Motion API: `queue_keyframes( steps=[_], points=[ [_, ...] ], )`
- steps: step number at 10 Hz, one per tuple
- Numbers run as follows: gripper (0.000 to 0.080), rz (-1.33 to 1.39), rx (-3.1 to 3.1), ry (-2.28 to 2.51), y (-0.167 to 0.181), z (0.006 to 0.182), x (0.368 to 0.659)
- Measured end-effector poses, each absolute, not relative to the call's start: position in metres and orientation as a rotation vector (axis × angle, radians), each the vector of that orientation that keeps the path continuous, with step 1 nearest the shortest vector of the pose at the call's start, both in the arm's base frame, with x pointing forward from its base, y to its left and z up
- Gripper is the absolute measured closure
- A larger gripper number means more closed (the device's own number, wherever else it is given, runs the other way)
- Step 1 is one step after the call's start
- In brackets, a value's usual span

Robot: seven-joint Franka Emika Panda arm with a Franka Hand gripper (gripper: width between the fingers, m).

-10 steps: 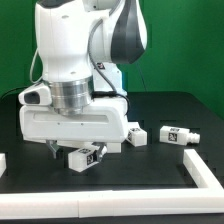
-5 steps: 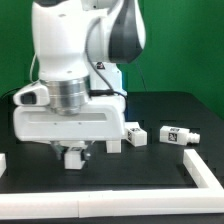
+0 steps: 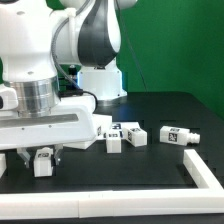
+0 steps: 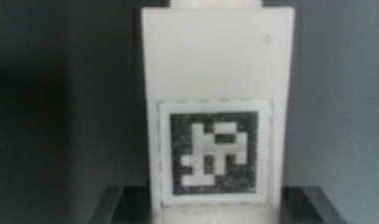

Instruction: Assemble one leg

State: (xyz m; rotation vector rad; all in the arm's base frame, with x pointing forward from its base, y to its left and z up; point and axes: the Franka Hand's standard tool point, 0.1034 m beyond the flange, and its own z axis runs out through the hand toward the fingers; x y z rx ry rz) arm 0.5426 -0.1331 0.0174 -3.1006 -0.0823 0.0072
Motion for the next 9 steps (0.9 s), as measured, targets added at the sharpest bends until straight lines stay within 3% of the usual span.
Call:
queue_keyframes(
  steps=[3,4,5,6,7,9],
  points=[
    [0.0514,0.008,-3.101,-0.096,-0.133,0.018,0.542],
    [0.0513,0.008,-3.096,-0.177,-0.137,0.031,0.541],
    [0.0324,-0.007,-3.096,-0.213,-0.14,0.047,0.534],
    [0.0324,-0.034,-3.096,-0.293,-0.137,0.063,0.521],
    [0.0194,-0.072,-3.085,-0.488,-0.136,0.076,0.505],
    [0.016,-0.073,-3.067,-0.553,-0.138,0.081,0.493]
  ],
)
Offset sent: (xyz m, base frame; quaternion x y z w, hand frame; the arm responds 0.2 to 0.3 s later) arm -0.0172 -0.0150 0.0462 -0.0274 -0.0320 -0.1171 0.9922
